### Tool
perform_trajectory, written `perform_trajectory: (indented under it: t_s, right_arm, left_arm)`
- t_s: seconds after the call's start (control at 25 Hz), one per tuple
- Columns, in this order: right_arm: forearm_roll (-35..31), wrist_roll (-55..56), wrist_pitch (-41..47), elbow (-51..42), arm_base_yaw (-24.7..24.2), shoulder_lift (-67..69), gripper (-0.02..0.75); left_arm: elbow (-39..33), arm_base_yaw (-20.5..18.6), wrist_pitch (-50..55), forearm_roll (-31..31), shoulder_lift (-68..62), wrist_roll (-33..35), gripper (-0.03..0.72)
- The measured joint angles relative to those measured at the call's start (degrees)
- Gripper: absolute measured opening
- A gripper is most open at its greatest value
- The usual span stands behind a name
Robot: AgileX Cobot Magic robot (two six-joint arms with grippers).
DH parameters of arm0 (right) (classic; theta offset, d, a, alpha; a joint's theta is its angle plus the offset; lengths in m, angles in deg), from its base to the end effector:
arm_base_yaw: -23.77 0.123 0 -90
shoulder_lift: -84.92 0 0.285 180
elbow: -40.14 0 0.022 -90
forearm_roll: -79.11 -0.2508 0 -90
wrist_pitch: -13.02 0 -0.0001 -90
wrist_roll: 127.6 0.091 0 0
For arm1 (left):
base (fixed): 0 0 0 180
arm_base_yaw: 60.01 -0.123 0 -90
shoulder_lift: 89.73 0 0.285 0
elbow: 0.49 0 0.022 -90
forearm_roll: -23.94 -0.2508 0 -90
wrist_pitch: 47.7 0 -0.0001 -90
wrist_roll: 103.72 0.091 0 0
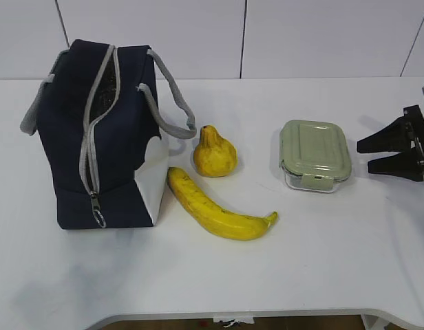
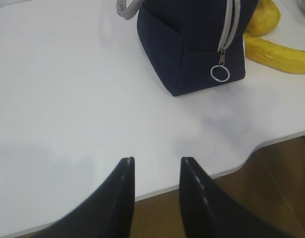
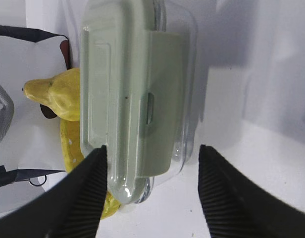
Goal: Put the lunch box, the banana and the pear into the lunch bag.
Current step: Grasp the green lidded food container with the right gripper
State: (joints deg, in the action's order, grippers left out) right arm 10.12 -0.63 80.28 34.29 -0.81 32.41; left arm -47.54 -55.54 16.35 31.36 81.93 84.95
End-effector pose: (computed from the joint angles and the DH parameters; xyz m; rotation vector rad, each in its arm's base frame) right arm 0.3744 -0.0850 0.1470 0.2823 2.4320 1.3045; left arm -0.0100 -0.0098 0.2806 0.2496 2.0644 -0.1111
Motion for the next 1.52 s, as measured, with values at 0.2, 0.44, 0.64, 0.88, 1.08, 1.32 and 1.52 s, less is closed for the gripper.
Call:
perform_trajectory:
  t_s: [0.2,0.44,0.64,0.88,1.08,1.32,1.52]
  right_arm:
    - [-1.3,-0.1,0.0,0.0,-0.1,0.1,0.454]
    - [-2.8,-0.6,0.0,1.2,-0.1,0.1,0.561]
    - [-2.7,-0.8,0.0,4.0,-0.1,0.5,0.619]
    - [-2.5,-1.3,0.0,5.8,0.3,2.4,0.603]
    - [-2.6,-2.0,0.0,5.9,1.2,4.6,0.599]
    - [-2.8,-2.5,0.0,5.9,3.2,6.3,0.594]
    - [-2.9,-2.9,0.0,6.0,4.8,6.6,0.593]
  left_arm:
    - [0.0,0.0,0.0,0.0,0.0,0.0,0.24]
    - [0.0,0.0,0.0,0.0,0.0,0.0,0.24]
    - [0.0,0.0,0.0,0.0,0.0,0.0,0.24]
    - [0.0,0.0,0.0,0.0,0.0,0.0,0.24]
    - [0.0,0.0,0.0,0.0,0.0,-0.2,0.24]
    - [0.0,0.0,0.0,0.0,0.0,-0.3,0.24]
    - [0.0,0.0,0.0,0.0,0.0,-0.5,0.24]
